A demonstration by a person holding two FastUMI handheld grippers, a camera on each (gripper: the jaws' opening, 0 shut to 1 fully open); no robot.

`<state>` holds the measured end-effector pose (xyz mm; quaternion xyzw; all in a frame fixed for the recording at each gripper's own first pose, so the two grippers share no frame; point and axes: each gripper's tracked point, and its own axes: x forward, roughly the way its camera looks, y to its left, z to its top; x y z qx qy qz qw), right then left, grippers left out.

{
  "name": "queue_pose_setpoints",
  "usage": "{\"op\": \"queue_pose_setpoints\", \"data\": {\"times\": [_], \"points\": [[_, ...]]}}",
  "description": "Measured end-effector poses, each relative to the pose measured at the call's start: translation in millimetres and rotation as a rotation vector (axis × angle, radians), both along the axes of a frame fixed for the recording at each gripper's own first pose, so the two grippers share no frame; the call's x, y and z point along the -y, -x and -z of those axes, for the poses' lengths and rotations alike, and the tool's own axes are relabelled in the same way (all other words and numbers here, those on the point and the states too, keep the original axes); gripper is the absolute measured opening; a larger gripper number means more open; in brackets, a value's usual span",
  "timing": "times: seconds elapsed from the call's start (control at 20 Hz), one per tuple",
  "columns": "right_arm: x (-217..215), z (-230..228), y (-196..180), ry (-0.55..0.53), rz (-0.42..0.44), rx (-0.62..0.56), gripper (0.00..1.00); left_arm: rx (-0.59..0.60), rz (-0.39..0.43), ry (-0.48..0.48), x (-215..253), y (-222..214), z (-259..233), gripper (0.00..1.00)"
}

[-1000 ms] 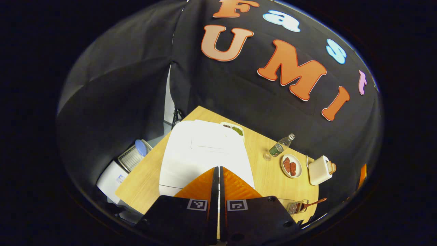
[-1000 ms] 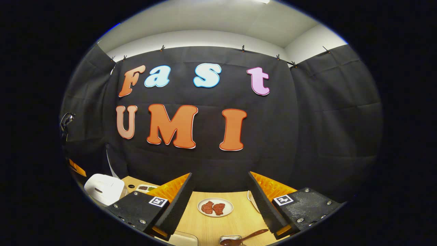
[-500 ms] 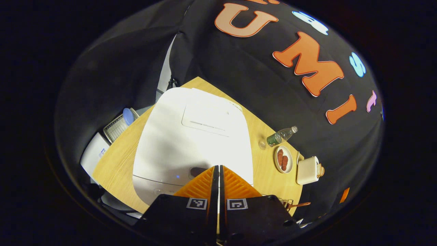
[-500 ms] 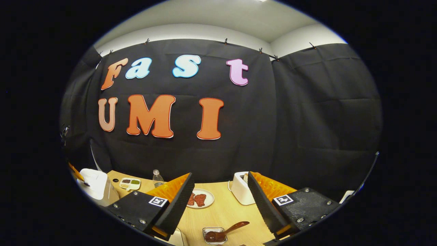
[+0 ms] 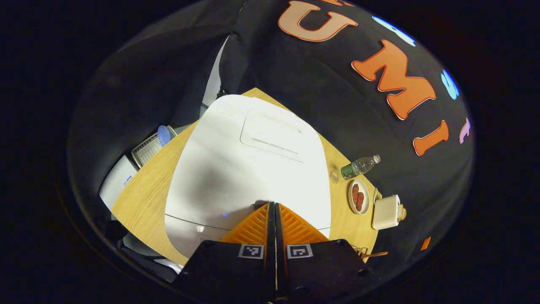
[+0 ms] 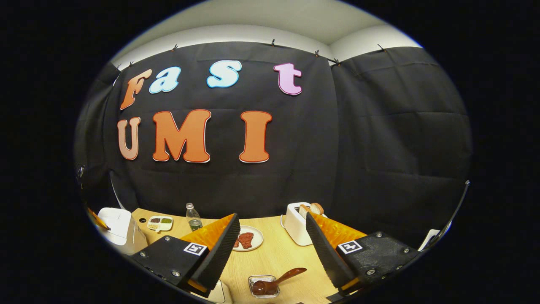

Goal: Close the left gripper, press the button to open the rice cooker; take a wooden spoon from the chopstick holder with the right hand, scoop a spoonful of rice and pour it into the rice cooker, then put the wooden spoon back into the chopstick holder.

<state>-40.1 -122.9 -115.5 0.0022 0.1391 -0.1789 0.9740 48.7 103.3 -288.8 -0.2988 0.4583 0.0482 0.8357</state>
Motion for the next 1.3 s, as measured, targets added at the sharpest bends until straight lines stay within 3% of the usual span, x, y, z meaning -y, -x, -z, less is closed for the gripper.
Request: {"op": "queue_pose_setpoints", "data": {"times": [0.1,0.15,0.2,0.4,0.7,0.85,1.05,1.15,1.3], "points": [[2.0,4.7,1.3,-0.003,-0.002,-0.013,0.93,0.092,-0.016,0.001,-2.4,-8.3,-23.6,0.06],[3.8,7.1,2.8,-0.002,0.001,-0.02,0.97,0.146,-0.02,-0.012,-5.4,-12.6,-35.4,0.04],[4.8,9.9,3.8,-0.006,0.0,-0.027,0.97,0.19,-0.016,-0.033,-8.5,-14.9,-46.0,0.07],[4.9,25.1,4.1,-0.035,-0.007,-0.06,0.97,0.337,-0.023,-0.105,-17.5,-22.6,-84.9,0.06],[6.8,63.2,10.1,-0.157,-0.026,-0.145,0.97,0.403,-0.025,-0.324,-27.1,-22.1,-113.4,0.07],[14.6,95.0,19.4,-0.272,0.001,-0.197,0.97,0.447,0.049,-0.213,17.8,-13.5,-130.4,0.07],[21.1,136.1,29.2,-0.386,0.05,-0.27,0.96,0.502,0.069,-0.359,24.3,-7.7,-141.8,0.08],[22.1,151.3,31.7,-0.438,0.063,-0.299,0.95,0.523,0.079,-0.406,32.3,-0.8,-150.3,0.14],[23.1,171.9,36.5,-0.52,0.094,-0.335,0.95,0.498,0.13,-0.389,51.1,14.7,-151.2,0.41]]}}
